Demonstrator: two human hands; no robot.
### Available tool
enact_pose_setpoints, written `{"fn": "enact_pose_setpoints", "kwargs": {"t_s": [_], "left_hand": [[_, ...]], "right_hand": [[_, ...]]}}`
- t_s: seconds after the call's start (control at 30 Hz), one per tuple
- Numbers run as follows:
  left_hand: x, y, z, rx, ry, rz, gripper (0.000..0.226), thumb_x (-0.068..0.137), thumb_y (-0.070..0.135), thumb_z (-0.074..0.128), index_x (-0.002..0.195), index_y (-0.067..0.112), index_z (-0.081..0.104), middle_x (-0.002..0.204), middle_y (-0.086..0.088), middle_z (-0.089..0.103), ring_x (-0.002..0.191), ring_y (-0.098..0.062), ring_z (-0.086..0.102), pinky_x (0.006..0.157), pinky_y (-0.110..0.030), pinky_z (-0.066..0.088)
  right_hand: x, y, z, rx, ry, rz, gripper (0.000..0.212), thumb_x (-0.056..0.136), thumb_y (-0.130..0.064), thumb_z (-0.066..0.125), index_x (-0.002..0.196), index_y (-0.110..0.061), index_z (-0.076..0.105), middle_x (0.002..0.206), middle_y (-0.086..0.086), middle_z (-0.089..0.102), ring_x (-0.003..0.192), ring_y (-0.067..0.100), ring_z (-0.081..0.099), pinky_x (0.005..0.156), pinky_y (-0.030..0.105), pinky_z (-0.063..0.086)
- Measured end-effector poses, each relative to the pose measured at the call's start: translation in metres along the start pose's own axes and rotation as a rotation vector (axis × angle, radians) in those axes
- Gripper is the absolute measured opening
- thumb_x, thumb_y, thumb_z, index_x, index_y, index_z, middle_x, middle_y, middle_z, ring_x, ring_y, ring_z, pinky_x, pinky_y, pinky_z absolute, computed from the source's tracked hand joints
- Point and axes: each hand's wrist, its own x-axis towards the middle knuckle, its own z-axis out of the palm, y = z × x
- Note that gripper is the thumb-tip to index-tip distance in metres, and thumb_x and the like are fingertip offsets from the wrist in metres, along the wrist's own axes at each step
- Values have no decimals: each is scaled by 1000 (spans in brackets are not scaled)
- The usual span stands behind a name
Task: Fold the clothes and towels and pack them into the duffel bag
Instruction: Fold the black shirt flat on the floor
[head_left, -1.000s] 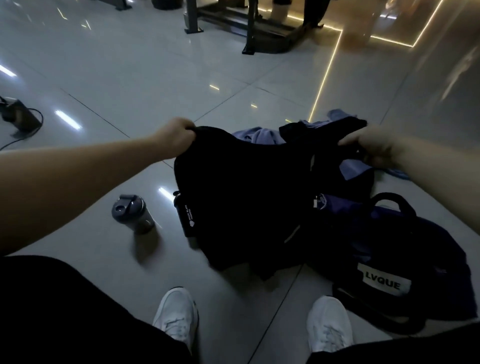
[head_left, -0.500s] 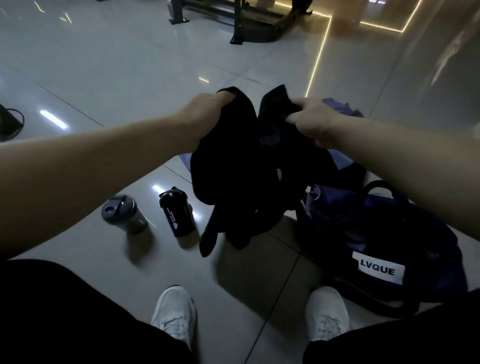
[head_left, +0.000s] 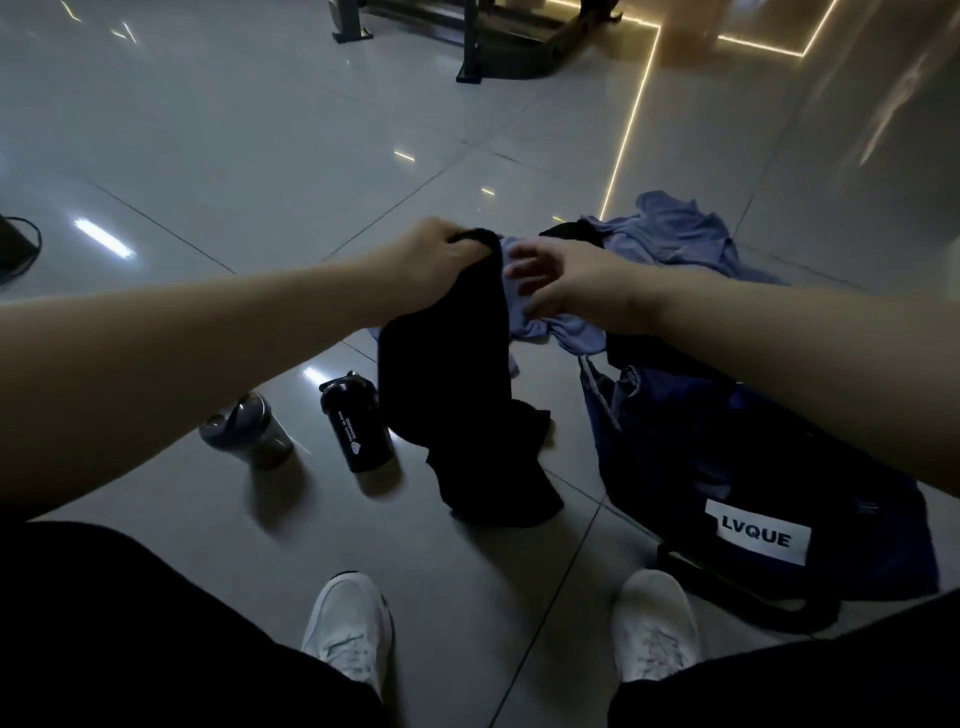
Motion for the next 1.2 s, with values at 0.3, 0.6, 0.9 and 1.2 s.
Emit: {"fn": "enact_pose_setpoints", "kwargs": {"t_s": [0.3,0.6,0.9,1.2], "left_hand": [[0,12,-17,423,5,331,47,82,48,75,73,5,57,64,-2,46,57,-12,38,55,-29,31],[7,-52,-40,588,-155,16,17,81,19,73,91,6,68,74,-4,60,67,-17,56,60,-24,44],[15,-21,-18,329,-27,166,21,85,24,73,85,10,58,71,2,51,63,-10,47,58,-27,38],[9,-41,-17,459,-315,32,25,69,24,84,84,22,64,83,-6,63,77,-20,62,77,-39,56]], "right_hand": [[-3,-9,15,-119,3,-191,14,88,-6,73,93,-19,75,84,-11,74,87,3,69,84,21,52],[-3,5,-8,-187,167,-190,18,93,-9,67,76,-13,67,62,-13,58,61,1,53,59,15,41],[-4,-4,-9,-140,101,-129,39,84,-9,78,118,-12,60,106,-2,66,90,-5,66,76,16,53],[1,-12,-5,-269,367,-190,12,91,-4,64,87,-12,71,77,1,66,68,8,59,62,19,44]]}}
